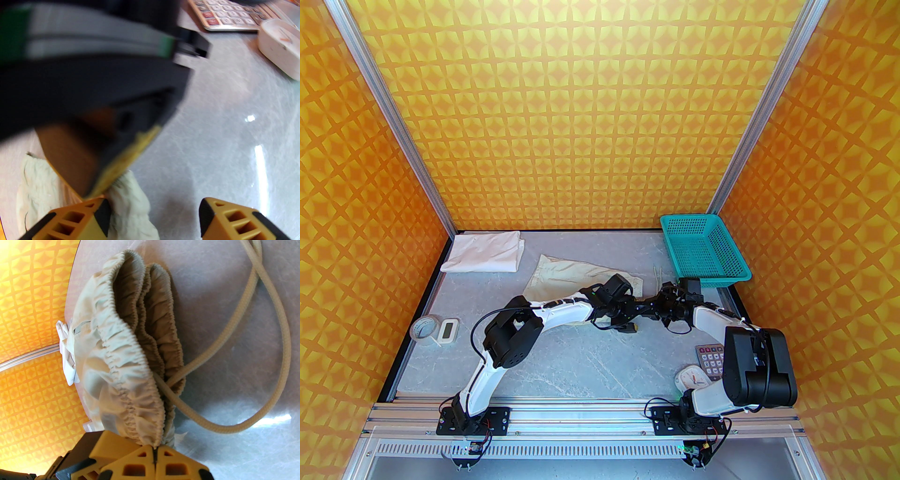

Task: Fold and stack the mixed laundry pile

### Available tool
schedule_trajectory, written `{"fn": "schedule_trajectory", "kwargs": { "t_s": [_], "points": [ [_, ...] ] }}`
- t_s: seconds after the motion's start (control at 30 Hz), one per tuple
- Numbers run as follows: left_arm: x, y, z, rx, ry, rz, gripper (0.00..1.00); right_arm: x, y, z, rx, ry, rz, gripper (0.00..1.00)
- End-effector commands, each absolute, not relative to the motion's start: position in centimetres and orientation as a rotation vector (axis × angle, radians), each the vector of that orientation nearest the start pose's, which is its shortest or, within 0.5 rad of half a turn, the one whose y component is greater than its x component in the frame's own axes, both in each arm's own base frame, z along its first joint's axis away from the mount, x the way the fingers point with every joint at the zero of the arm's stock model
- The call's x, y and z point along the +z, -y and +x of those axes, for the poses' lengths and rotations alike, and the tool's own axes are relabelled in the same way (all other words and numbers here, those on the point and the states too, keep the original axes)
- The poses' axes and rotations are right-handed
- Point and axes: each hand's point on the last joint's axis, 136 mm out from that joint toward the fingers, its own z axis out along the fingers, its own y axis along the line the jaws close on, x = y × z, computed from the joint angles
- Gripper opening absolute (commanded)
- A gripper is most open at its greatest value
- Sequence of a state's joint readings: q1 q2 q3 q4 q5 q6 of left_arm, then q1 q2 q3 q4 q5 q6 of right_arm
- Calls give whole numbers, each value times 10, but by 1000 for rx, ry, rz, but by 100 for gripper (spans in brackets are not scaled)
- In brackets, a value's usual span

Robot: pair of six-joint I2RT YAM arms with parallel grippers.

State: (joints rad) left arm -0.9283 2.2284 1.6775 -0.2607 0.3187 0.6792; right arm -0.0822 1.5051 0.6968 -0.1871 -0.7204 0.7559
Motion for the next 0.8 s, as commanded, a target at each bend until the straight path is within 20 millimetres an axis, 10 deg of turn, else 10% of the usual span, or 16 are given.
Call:
{"fn": "schedule_trajectory", "kwargs": {
  "t_s": [0.0, 0.77],
  "points": [
    [64, 495, 334, -396, -1630, 1754, 63, 92, -94, 337, 1252, -2452, 747, 2],
    [47, 474, 352, -268, -1669, 1760, 69, 106, -100, 340, 1363, -2381, 794, 1]
  ]
}}
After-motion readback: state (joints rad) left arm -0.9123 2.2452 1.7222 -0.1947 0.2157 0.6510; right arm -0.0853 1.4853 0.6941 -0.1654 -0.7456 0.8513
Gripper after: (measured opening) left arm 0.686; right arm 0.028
